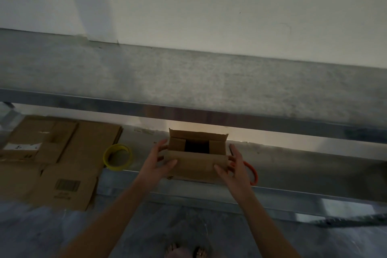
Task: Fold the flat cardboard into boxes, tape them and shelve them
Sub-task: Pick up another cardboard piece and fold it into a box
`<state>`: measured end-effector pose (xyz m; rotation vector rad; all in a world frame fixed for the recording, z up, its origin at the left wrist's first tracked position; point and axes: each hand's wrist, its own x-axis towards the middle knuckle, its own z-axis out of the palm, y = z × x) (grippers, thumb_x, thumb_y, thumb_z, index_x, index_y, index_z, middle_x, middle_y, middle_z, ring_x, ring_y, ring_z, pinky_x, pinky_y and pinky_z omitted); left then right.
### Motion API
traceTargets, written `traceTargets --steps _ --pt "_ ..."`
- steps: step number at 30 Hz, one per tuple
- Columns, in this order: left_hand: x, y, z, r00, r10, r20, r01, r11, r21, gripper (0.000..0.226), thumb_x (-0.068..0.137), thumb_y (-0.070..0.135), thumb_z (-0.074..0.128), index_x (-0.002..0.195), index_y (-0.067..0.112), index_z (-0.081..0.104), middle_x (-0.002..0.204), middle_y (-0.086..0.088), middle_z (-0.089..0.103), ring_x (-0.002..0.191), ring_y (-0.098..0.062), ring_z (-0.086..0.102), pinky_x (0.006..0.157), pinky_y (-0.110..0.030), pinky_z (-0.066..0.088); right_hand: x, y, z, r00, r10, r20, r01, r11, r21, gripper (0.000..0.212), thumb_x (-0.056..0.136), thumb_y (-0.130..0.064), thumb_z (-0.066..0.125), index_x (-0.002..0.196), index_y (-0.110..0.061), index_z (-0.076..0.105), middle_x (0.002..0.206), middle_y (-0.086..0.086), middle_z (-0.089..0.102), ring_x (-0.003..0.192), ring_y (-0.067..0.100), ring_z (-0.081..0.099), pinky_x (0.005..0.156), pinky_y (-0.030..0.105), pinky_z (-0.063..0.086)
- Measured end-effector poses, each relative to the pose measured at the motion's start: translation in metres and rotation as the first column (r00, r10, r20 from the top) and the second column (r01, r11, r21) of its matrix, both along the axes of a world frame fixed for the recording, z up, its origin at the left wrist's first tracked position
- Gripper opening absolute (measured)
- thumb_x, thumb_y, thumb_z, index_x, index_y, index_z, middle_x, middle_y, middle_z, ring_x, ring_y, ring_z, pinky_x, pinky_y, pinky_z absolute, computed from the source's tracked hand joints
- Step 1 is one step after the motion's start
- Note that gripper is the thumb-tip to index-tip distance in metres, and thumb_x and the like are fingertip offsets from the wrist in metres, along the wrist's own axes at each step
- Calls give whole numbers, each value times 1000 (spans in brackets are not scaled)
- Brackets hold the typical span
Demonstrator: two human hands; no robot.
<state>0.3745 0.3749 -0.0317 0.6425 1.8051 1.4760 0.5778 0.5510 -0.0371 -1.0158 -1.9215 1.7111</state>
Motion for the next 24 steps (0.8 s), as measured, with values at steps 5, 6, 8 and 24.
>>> traceTargets --steps 5,6,8,24 --pt "-36 18 7 986 -138 -89 121 978 -169 111 71 17 85 147 47 9 119 3 49 100 -14 60 68 -19 55 -11 26 11 983 105 150 -110 994 27 119 67 -28 88 150 -48 5 148 3 32 134 19 38 102 49 48" --pt "-41 21 8 976 -176 -127 151 971 -184 111 69 16 86 147 45 13 123 3 46 104 -13 57 71 -18 54 -14 30 13 974 137 178 -146 988 40 117 67 -31 88 147 -54 6 150 1 29 135 19 34 104 49 46" --pt "-47 24 10 957 -219 -188 184 965 -189 96 69 17 86 139 46 28 133 5 38 114 -12 50 83 -22 52 -18 35 16 959 191 208 -212 973 88 100 70 -38 86 138 -64 17 150 -4 30 134 17 34 100 41 49" --pt "-28 -6 -24 850 -233 -472 116 958 -264 74 76 46 74 141 39 40 151 23 13 136 6 13 107 -7 17 -21 2 10 956 120 267 -167 973 161 71 89 -31 70 144 -50 29 132 -19 38 114 5 52 100 39 52"
